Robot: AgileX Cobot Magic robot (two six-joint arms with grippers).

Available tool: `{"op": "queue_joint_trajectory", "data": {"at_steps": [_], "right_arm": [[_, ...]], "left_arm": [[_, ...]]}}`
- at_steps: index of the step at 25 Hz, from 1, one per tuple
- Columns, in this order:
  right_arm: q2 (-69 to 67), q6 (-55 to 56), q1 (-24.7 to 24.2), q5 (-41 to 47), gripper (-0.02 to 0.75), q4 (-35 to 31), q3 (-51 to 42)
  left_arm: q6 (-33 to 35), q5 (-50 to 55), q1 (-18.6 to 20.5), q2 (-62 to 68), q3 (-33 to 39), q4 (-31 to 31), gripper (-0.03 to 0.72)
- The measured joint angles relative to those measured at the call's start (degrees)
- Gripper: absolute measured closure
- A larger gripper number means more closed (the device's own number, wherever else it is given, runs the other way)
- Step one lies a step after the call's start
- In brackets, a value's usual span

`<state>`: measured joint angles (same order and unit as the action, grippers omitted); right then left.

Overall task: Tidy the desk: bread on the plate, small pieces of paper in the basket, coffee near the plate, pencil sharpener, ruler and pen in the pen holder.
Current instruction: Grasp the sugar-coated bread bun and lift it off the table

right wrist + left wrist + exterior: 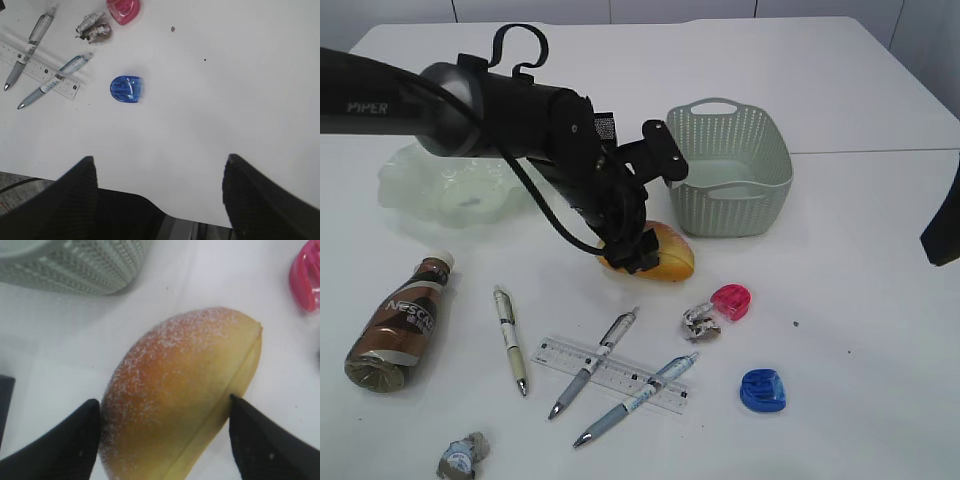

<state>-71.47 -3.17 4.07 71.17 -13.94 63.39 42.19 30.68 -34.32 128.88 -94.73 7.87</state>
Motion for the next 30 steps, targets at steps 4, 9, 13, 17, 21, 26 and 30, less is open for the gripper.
{"op": "queue_joint_trajectory", "data": {"at_steps": [4,9,13,17,21,26,30], "right_arm": [[0.0,0.0,0.0,0.0,0.169,0.0,0.0],[0.0,0.0,0.0,0.0,0.169,0.0,0.0],[0.0,0.0,0.0,0.0,0.169,0.0,0.0],[0.0,-0.1,0.0,0.0,0.169,0.2,0.0],[0.0,-0.1,0.0,0.0,0.169,0.3,0.0],[0.0,-0.1,0.0,0.0,0.169,0.3,0.0],[0.0,-0.1,0.0,0.0,0.169,0.3,0.0]], "left_arm": [[0.0,-0.5,0.0,0.6,-0.2,0.2,0.105],[0.0,-0.7,0.0,1.0,-0.4,0.6,0.138],[0.0,-0.8,0.0,1.3,-0.7,0.9,0.266],[0.0,-0.7,0.0,1.4,-0.8,1.2,0.431],[0.0,-0.4,0.0,1.5,-0.9,1.2,0.512],[-0.4,0.0,0.0,1.2,-0.9,1.2,0.533],[-3.3,3.4,0.0,-0.2,-0.7,0.8,0.536]]}}
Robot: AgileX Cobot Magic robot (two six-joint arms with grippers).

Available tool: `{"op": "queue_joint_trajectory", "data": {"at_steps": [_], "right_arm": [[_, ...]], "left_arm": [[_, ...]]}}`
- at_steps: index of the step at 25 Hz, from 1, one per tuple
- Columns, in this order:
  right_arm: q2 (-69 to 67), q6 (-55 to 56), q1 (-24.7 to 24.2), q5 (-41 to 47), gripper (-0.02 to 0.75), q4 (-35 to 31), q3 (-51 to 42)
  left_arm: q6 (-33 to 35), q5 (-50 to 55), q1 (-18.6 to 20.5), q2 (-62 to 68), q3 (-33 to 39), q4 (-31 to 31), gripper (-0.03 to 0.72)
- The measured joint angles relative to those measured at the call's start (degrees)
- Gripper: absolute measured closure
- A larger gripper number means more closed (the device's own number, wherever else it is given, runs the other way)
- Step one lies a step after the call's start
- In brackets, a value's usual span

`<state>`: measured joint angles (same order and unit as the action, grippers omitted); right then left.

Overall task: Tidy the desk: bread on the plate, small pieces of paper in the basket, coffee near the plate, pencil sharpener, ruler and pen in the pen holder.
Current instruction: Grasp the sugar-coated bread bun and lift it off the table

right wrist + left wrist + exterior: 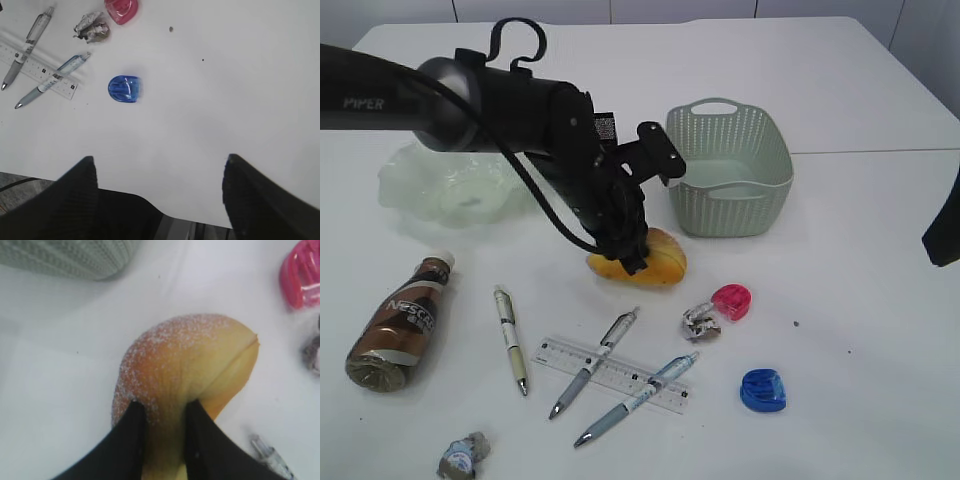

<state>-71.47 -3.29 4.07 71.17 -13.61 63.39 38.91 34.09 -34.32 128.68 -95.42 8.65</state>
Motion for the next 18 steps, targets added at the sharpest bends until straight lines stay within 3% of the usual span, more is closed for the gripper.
{"op": "queue_joint_trajectory", "data": {"at_steps": [8,18], "right_arm": [[0.0,0.0,0.0,0.0,0.169,0.0,0.0],[0.0,0.0,0.0,0.0,0.169,0.0,0.0]], "left_arm": [[-5.5,8.4,0.0,-3.8,0.2,-1.5,0.536],[-26.6,17.0,0.0,-7.2,0.2,-12.0,0.536]]}}
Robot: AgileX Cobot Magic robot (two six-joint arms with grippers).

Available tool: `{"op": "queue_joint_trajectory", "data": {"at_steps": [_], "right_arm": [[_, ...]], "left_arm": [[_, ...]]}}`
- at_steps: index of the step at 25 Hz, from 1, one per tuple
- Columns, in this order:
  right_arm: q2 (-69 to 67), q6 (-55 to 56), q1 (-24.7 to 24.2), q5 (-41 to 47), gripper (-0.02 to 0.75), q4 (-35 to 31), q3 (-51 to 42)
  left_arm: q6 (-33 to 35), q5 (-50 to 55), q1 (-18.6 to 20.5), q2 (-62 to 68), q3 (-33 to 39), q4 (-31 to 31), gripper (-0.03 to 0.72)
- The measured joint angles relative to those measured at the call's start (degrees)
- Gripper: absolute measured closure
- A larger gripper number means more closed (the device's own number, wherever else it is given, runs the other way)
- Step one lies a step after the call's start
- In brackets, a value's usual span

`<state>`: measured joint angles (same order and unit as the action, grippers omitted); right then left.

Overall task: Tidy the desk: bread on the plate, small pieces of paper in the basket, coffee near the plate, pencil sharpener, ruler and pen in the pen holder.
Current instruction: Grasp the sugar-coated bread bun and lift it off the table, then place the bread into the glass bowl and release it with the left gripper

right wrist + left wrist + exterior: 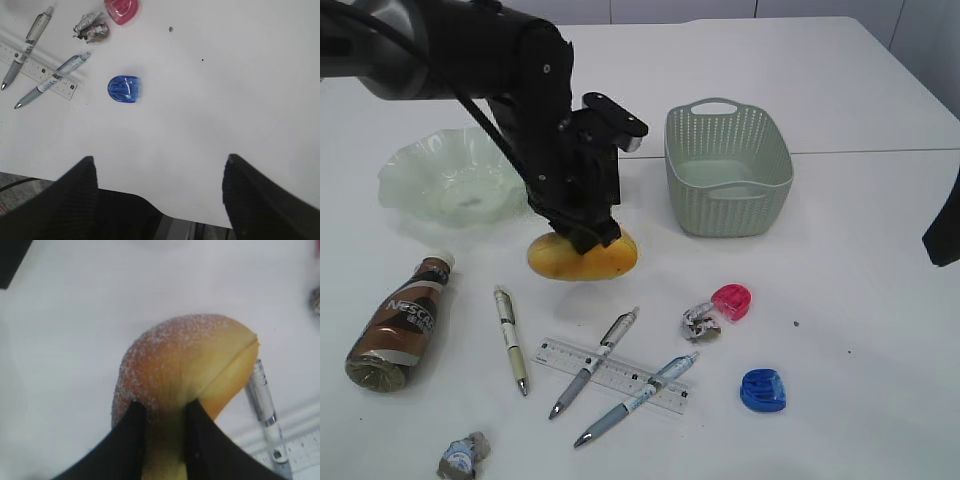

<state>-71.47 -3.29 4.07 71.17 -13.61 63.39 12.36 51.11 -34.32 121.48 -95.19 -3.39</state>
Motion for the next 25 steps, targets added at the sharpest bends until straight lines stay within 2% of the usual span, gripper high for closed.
{"op": "queue_joint_trajectory", "data": {"at_steps": [5,11,16,19,25], "right_arm": [[0.0,0.0,0.0,0.0,0.169,0.0,0.0],[0.0,0.0,0.0,0.0,0.169,0.1,0.0],[0.0,0.0,0.0,0.0,0.169,0.2,0.0],[0.0,0.0,0.0,0.0,0.169,0.2,0.0],[0.0,0.0,0.0,0.0,0.17,0.2,0.0]], "left_arm": [[-8.4,4.9,0.0,-1.7,-0.6,-0.7,0.536],[-18.1,14.4,1.0,-2.5,-8.6,-0.7,0.535],[-23.8,18.7,6.5,-3.0,-15.0,0.5,0.533],[-24.5,19.4,10.4,-3.6,-17.0,2.7,0.531],[-25.0,19.7,16.4,-3.8,-18.0,2.2,0.53]]}}
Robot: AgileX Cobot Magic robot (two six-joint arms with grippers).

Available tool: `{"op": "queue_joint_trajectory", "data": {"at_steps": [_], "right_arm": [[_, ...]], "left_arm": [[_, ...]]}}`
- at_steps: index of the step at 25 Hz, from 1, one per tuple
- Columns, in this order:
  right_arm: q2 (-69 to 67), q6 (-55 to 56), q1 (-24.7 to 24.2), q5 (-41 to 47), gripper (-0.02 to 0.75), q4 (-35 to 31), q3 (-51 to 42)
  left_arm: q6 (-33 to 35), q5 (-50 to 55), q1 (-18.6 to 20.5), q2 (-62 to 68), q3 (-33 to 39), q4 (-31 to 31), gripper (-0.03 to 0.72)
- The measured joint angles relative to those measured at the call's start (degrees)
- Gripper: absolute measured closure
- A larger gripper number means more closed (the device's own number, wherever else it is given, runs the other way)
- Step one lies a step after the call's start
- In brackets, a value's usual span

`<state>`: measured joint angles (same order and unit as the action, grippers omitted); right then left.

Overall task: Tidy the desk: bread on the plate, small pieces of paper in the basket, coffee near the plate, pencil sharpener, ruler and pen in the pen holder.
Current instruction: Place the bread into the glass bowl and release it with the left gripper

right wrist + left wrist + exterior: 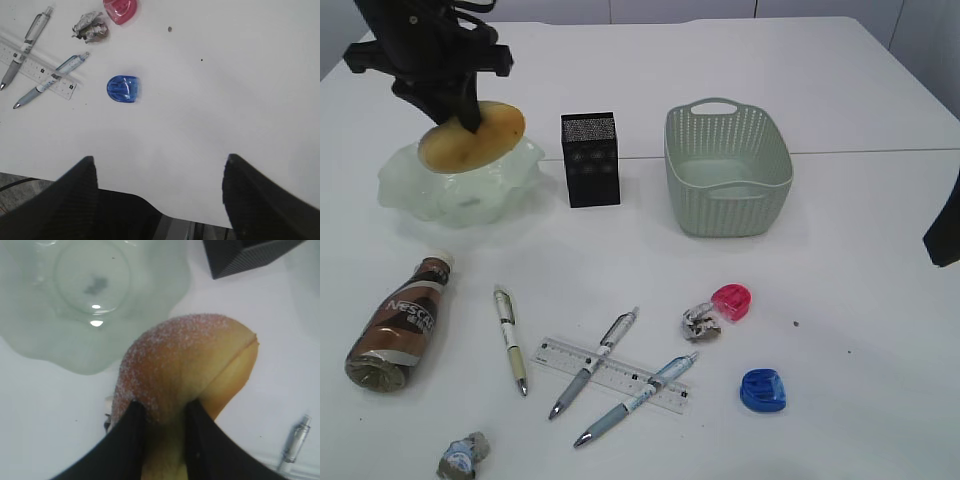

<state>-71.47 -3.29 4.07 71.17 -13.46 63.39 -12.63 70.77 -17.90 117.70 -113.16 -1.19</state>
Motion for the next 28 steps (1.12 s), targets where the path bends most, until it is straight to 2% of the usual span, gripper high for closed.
{"op": "queue_joint_trajectory", "data": {"at_steps": [5,9,19,22,28], "right_arm": [[0.0,0.0,0.0,0.0,0.17,0.0,0.0],[0.0,0.4,0.0,0.0,0.17,0.0,0.0],[0.0,3.3,0.0,0.0,0.171,0.0,0.0],[0.0,3.6,0.0,0.0,0.171,0.0,0.0],[0.0,4.7,0.0,0.0,0.171,0.0,0.0]], "left_arm": [[0.0,-0.8,4.9,0.0,0.0,-1.8,0.527],[0.0,-5.6,7.8,0.9,-0.1,-2.3,0.523],[1.3,-14.4,8.7,9.5,-0.1,-3.0,0.465],[2.0,-16.4,8.7,11.4,-0.1,-4.2,0.406],[1.9,-17.8,8.7,12.3,-0.1,-7.0,0.207]]}}
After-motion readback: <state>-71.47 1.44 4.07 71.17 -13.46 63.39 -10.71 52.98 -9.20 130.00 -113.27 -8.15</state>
